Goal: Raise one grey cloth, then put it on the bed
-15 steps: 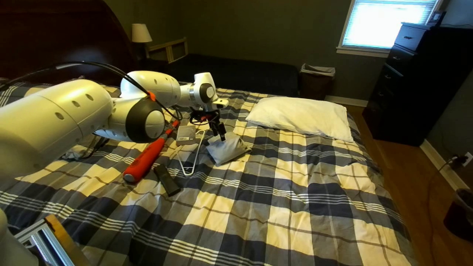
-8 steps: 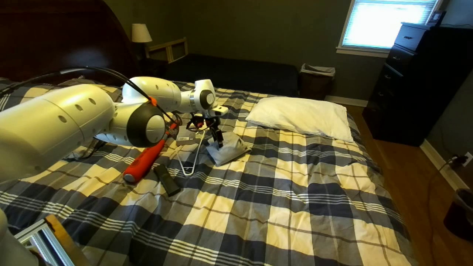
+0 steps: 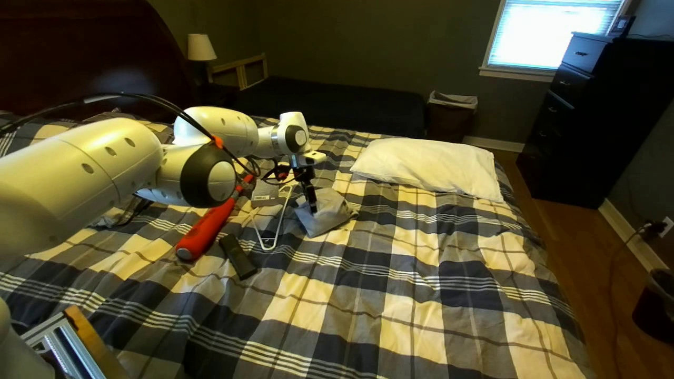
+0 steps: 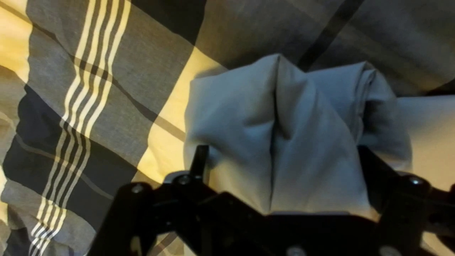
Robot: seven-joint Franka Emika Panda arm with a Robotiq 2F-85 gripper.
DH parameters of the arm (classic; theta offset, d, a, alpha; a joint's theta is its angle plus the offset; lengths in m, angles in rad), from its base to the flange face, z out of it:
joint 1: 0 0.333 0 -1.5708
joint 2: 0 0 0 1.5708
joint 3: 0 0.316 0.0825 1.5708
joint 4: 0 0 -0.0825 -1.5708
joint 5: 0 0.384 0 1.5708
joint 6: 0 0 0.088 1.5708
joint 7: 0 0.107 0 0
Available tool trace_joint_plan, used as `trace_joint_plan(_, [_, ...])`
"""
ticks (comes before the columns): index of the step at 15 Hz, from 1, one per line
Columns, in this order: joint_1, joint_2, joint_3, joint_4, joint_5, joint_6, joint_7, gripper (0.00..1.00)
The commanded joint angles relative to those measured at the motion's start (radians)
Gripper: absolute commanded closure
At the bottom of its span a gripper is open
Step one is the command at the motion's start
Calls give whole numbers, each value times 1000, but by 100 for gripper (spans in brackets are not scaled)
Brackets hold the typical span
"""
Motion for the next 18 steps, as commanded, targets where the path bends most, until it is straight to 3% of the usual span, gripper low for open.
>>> trace_joint_plan(1, [-8,-27,-3,0,7,-62,13,0])
trace_joint_plan(5, [-31,-33,-2,2,8,-139,-11,0])
trace_joint_plan(12, [-86,41,-13,27,-2,-93,-45,3])
trace_joint_plan(13, [-90,48,-13,29,-2,-88,-48,27])
trace_joint_plan(14, [-93,109,-29,128,16,-126,-60,28])
trace_joint_plan(16, [-90,34,-29,-7,5,-64,-48,39])
trace_joint_plan(18, [-86,35,-35,-1,2,-53,-43,56])
